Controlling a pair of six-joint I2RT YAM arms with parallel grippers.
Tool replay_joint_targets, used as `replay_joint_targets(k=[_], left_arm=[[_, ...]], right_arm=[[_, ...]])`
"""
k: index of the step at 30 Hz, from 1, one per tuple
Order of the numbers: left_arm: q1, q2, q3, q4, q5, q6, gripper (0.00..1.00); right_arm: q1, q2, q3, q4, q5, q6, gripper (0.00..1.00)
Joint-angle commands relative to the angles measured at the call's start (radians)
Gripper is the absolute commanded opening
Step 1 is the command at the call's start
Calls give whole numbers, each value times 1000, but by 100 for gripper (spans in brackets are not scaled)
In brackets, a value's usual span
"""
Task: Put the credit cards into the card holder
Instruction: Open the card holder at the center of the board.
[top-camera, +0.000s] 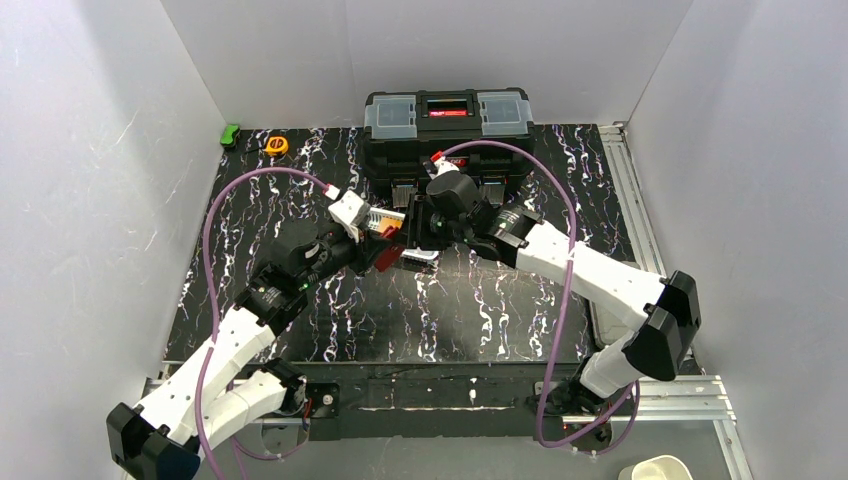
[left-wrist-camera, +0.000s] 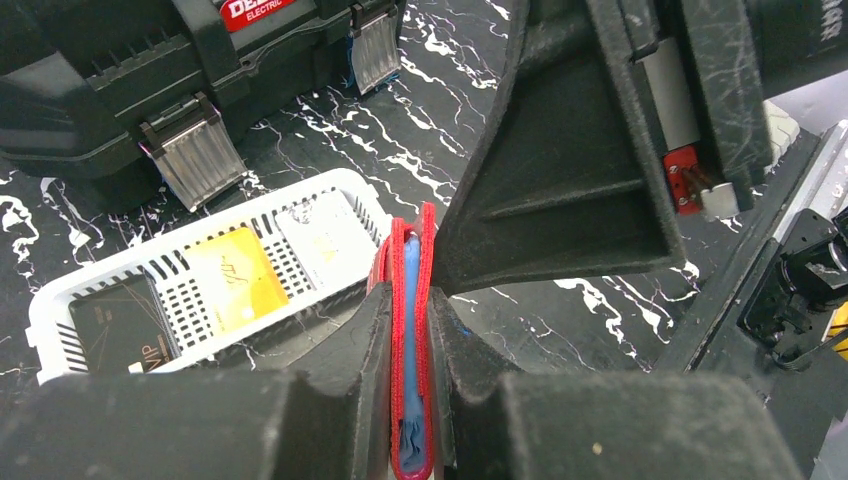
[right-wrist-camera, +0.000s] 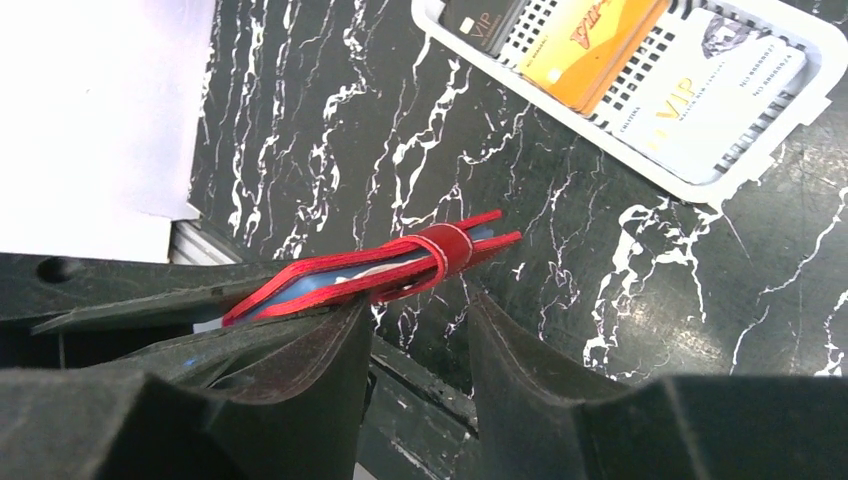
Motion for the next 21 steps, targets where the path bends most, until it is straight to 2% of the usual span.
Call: replay_joint_targets(k=[1,13,21], left_arm=[[-27,-15,7,55,60,-27,0],[-33,-14,10,57,60,-65,0],[-39,-13,-5,70,62,-44,0]], right_arm=[[-1,27,52,-2,120,24,46],[3,76,113,-11,213,52,43],[1,120,218,-90,161,110,44]])
